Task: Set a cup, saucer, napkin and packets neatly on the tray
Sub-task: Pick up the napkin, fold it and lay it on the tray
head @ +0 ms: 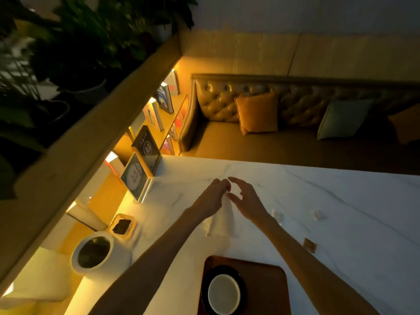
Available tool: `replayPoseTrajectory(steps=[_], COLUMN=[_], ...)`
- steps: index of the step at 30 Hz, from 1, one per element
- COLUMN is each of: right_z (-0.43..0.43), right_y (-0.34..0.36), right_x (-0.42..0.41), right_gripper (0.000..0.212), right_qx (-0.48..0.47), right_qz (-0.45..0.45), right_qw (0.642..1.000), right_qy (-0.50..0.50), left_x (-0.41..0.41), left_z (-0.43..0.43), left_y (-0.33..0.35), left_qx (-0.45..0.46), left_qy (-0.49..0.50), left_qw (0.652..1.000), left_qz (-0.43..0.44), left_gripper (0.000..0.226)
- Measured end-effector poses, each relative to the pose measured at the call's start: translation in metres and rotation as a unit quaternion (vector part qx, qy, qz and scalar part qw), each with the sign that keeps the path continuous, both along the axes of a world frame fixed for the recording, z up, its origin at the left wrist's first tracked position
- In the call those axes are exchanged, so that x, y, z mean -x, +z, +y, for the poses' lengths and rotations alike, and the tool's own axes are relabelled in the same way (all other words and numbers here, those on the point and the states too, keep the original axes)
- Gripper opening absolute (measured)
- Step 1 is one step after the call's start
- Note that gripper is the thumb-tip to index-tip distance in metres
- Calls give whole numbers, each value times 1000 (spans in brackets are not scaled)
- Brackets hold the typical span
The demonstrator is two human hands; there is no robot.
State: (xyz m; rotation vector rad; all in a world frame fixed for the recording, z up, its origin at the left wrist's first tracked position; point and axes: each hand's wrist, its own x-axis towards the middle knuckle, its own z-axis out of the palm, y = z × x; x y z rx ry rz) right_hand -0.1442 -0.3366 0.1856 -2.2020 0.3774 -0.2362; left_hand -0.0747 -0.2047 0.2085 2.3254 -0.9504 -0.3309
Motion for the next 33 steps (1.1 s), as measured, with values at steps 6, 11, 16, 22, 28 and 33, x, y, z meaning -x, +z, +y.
replayPoseTrajectory(steps=[6,11,16,22,28,33], right_z=[17,33,23,-31,-84,-83], right_y=[83,112,123,137,165,177], right_x=[32,62,91,127,150,150], right_gripper=[26,15,19,14,13,33], right_qx=[-76,-73,-83,-87,-207,-235], right_qz=[-43,-90,-125,-113,-89,-71], right_qw=[992,990,988,990,974,969], right_qy=[86,80,37,-18,-30,38], left_x=[33,66,80,75,62,71], left_z=[26,46,69,97,98,83], left_y=[87,112,103,91,136,174], left_qx=[115,202,105,-35,82,238], left_qy=[12,17,-1,-78,-51,-2], left_qw=[993,978,980,988,974,940], left_qz=[-8,47,171,126,204,246], left_gripper=[15,50,45,33,26,34])
